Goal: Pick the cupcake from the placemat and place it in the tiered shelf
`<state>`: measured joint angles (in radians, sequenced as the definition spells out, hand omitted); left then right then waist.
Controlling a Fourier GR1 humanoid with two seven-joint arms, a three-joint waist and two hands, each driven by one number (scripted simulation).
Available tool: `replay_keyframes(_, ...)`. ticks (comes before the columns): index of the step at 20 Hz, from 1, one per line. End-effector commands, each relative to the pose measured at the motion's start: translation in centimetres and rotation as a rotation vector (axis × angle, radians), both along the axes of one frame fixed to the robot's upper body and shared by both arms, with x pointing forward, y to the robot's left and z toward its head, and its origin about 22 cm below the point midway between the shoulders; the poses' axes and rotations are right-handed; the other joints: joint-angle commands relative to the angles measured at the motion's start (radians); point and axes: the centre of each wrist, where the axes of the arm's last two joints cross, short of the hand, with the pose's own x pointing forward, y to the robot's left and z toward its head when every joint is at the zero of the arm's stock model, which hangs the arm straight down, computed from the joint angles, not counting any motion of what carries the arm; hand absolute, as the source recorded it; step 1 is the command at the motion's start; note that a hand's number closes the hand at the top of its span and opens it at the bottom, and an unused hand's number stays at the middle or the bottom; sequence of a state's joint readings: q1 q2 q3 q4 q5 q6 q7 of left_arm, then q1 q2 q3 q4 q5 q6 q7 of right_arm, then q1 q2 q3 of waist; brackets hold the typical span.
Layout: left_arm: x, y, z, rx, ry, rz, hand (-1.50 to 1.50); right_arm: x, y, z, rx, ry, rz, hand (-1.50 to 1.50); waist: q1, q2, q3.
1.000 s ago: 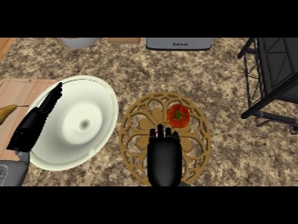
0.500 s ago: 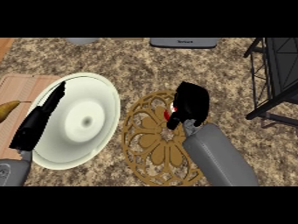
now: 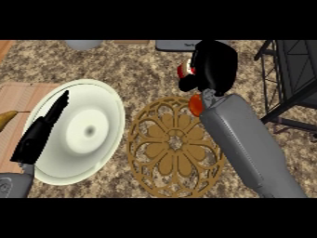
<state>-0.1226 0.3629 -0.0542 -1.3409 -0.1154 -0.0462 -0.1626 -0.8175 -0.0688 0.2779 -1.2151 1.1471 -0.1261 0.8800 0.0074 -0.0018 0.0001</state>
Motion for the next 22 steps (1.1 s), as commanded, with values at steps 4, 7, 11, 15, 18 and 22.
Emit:
replay_keyframes(4, -0.4, 2.1, 0.2, -0.004, 0.013, 0.012, 0.00, -1.0, -1.2, 8.8, -0.040, -0.292, -0.067, 1.50, -0.012, -0.003, -0.001)
replay_keyframes(7, 0.2, 1.5, 0.8, 0.002, 0.010, 0.031, 0.00, -2.8, -0.5, 13.9, -0.085, -0.282, -0.128, 1.50, -0.018, -0.007, -0.001)
replay_keyframes(11, 0.0, 0.9, 0.5, -0.005, -0.007, 0.022, 0.00, -3.4, -2.4, 17.7, -0.024, -0.251, -0.180, 1.50, -0.014, -0.004, 0.000)
replay_keyframes(15, -1.4, 1.0, -0.9, -0.008, 0.017, 0.014, 0.00, -2.3, -5.5, 20.1, -0.106, -0.164, -0.241, 1.50, -0.015, -0.004, -0.001)
replay_keyframes(18, -0.2, 0.5, -0.1, -0.018, -0.007, 0.002, 0.00, -1.3, -6.9, 21.4, -0.139, -0.137, -0.292, 1.50, -0.013, -0.001, -0.001)
replay_keyframes(22, -1.7, -0.2, -0.9, 0.004, 0.012, 0.013, 0.00, -0.6, -9.8, 21.9, -0.158, -0.043, -0.316, 1.50, -0.007, -0.001, 0.000)
